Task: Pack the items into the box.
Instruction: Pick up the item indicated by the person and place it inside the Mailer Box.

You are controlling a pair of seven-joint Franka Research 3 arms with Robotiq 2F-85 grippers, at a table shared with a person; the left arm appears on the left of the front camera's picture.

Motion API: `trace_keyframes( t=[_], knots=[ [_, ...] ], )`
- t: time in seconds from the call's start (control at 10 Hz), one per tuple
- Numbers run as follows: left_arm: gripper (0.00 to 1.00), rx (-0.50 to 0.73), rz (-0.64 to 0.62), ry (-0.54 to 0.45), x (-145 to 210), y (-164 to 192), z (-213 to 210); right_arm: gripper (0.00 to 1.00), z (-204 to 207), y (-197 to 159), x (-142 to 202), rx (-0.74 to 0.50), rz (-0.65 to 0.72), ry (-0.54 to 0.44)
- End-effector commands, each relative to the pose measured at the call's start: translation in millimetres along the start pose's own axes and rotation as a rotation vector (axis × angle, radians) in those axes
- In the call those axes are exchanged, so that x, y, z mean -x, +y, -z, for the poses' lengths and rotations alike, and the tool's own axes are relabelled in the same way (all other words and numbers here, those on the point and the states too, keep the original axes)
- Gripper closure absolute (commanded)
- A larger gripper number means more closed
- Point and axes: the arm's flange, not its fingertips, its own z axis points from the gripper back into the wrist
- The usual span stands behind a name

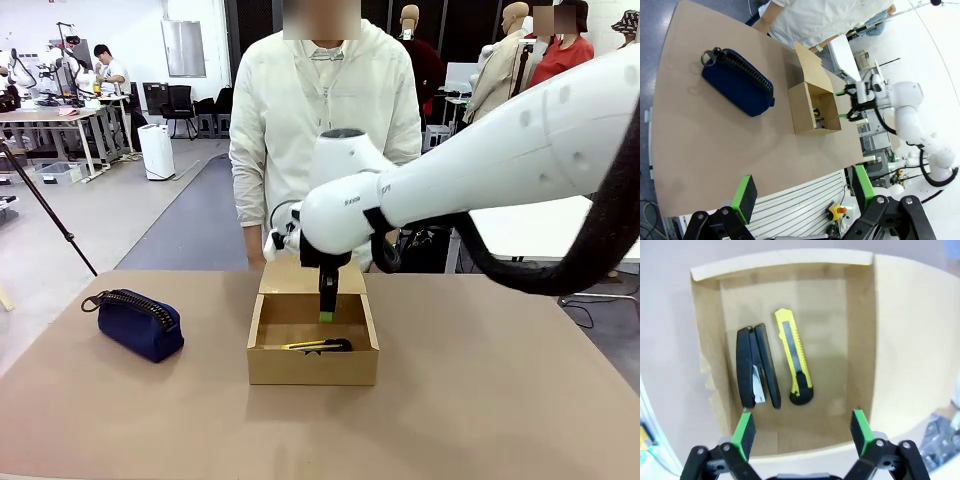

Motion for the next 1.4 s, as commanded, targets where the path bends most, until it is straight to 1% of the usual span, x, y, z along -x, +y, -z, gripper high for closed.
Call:
trace_keyframes(
  t=[0.0,0.2,0.3,0.4,0.5,0.6,0.7,0.8,0.9,1.0,1.1,1.2,1.3],
  knots=[
    [0.0,0.018,0.017,-0.01,-0.3,0.9,-0.4,0.0,-66.0,17.0,50.6,-0.036,0.188,-0.051],
    [0.0,0.018,0.017,-0.01,-0.3,0.9,-0.4,0.0,-132.7,36.0,124.5,-0.119,0.42,-0.066],
    [0.0,0.018,0.017,-0.01,-0.3,0.9,-0.4,0.0,-155.3,47.2,165.8,-0.161,0.556,-0.118],
    [0.0,0.018,0.017,-0.01,-0.3,0.9,-0.4,0.0,-173.7,61.5,215.8,-0.2,0.692,-0.195],
    [0.0,0.018,0.017,-0.01,-0.3,0.9,-0.4,0.0,-187.7,77.1,262.7,-0.249,0.829,-0.311],
    [0.0,0.018,0.017,-0.01,-0.3,0.9,-0.4,0.0,-199.9,94.3,310.4,-0.401,1.011,-0.493],
    [0.0,0.018,0.017,-0.01,-0.3,0.9,-0.4,0.0,-204.8,114.4,356.0,-0.473,1.196,-0.747],
    [0.0,0.018,0.017,-0.01,-0.3,0.9,-0.4,0.0,-200.5,136.6,398.2,-0.634,1.351,-1.006],
    [0.0,0.018,0.017,-0.01,-0.3,0.9,-0.4,0.0,-188.9,154.3,424.4,-0.721,1.228,-1.179],
    [0.0,0.018,0.017,-0.01,-0.3,0.9,-0.4,0.0,-174.5,162.1,439.8,-0.767,1.242,-1.234],
    [0.0,0.018,0.017,-0.01,-0.3,0.9,-0.4,0.0,-159.8,159.5,452.8,-0.802,1.285,-1.271],
    [0.0,0.018,0.017,-0.01,-0.3,0.9,-0.4,0.0,-146.3,143.9,452.6,-0.722,1.402,-1.236],
    [0.0,0.018,0.017,-0.01,-0.3,0.9,-0.4,0.0,-174.8,165.2,460.1,-0.726,1.197,-0.913]
  ],
)
